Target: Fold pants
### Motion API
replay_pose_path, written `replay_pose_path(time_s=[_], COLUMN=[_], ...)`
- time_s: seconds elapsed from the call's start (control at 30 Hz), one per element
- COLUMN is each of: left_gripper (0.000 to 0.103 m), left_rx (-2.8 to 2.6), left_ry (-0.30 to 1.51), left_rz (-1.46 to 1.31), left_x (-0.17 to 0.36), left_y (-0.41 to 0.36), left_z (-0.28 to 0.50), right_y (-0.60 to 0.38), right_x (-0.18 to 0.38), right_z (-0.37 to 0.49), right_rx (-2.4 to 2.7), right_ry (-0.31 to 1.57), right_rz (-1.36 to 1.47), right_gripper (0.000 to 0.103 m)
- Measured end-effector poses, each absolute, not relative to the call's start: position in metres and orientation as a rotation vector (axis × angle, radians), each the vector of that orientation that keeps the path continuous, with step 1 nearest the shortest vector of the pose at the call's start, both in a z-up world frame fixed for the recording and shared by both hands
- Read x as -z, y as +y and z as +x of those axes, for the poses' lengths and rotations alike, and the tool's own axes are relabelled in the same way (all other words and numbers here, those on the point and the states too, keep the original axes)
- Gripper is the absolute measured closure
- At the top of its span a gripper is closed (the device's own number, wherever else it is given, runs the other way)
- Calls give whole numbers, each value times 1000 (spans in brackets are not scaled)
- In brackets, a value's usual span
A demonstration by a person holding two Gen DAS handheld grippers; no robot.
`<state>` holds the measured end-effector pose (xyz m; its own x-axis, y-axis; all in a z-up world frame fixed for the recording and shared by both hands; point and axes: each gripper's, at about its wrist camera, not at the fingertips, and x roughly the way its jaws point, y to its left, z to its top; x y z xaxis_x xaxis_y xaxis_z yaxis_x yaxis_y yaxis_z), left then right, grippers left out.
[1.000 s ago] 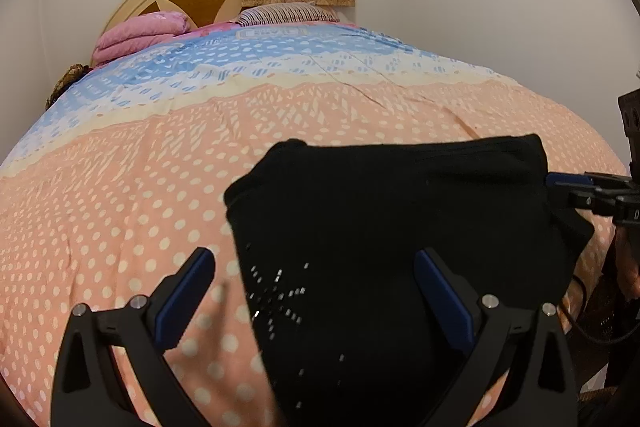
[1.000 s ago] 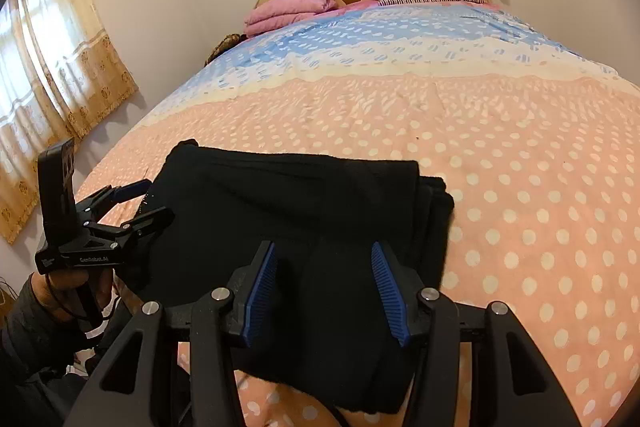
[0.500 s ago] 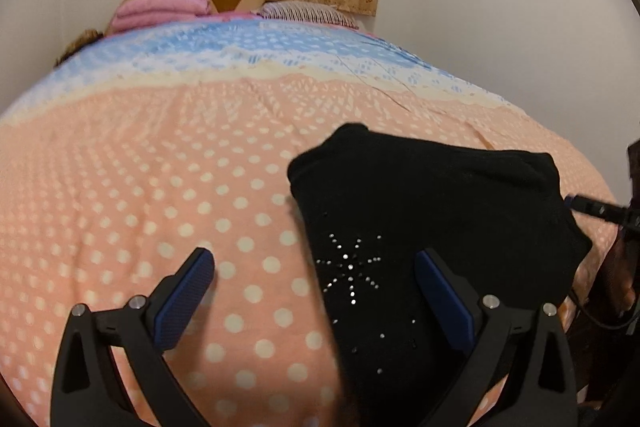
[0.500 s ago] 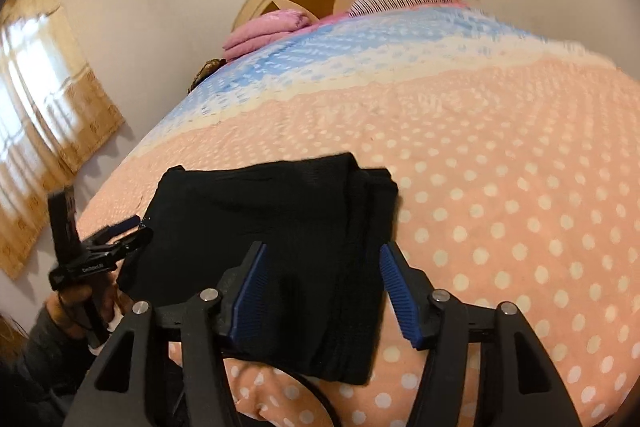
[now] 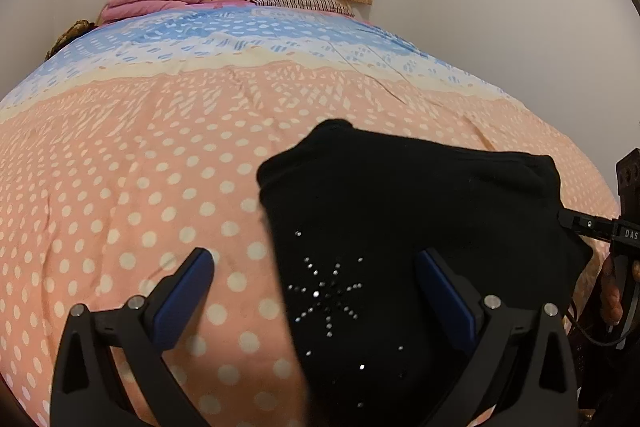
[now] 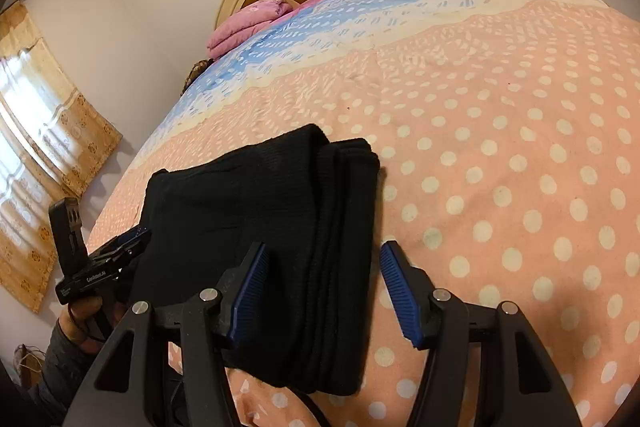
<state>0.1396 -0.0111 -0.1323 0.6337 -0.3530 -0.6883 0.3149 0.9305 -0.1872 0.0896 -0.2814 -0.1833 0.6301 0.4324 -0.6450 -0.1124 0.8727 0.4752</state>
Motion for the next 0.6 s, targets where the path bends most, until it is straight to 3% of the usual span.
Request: replay_pose_path(time_s=[0.2, 0.4, 0.5, 0.6], left_gripper=[5, 12, 22, 40], left_rx=[394, 405, 424, 468], left_ry=[795, 783, 780, 782], left_rz=[-54, -49, -51, -68], left_x=[133, 133, 132, 131], left_y=[-12, -17, -19, -20], left_z=[139, 135, 134, 132], right_y=[-284, -286, -284, -283], right_x=[185, 190, 189, 188], right_z=[88, 91, 90, 89], right_rx=[-349, -353, -366, -376], right_ry=[814, 821, 818, 810], right_rz=[464, 499, 504, 508], right_gripper=[44, 56, 64, 69])
